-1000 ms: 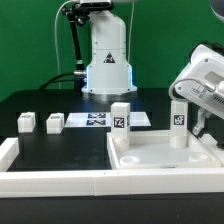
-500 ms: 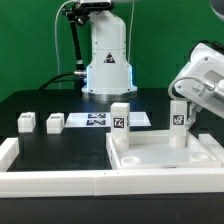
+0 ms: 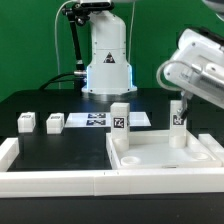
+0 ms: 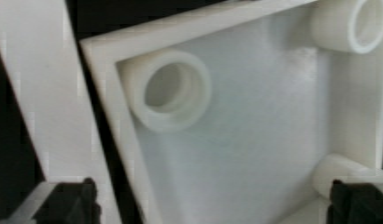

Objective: Assemble square table

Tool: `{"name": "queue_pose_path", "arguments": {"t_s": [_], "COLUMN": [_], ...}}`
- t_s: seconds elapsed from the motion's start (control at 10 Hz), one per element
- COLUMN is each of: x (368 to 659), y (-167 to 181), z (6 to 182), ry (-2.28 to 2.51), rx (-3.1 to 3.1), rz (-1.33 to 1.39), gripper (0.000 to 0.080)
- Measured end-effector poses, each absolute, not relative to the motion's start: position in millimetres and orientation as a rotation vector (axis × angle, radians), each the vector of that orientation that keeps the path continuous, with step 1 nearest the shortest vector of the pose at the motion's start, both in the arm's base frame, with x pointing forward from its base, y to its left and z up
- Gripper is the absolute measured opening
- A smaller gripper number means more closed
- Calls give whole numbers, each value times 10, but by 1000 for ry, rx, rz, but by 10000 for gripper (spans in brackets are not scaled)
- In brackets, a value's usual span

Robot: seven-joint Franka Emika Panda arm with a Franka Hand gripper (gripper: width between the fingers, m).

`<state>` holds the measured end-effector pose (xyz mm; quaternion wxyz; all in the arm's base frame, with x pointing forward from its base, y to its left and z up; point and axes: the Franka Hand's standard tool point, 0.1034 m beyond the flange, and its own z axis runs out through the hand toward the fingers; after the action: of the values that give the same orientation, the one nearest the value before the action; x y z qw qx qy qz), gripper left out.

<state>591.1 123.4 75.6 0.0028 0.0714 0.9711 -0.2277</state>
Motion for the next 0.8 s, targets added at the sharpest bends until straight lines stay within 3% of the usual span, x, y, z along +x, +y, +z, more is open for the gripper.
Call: {"name": "queue_pose_path", "arguments": {"t_s": [0.5,0.8], "x": [6015,5995], "y": [794,804], "z": [1282,1227], "ry": [2988,2985], "rx": [457,480], "rz": [-661,-667], "gripper": [649,649]}}
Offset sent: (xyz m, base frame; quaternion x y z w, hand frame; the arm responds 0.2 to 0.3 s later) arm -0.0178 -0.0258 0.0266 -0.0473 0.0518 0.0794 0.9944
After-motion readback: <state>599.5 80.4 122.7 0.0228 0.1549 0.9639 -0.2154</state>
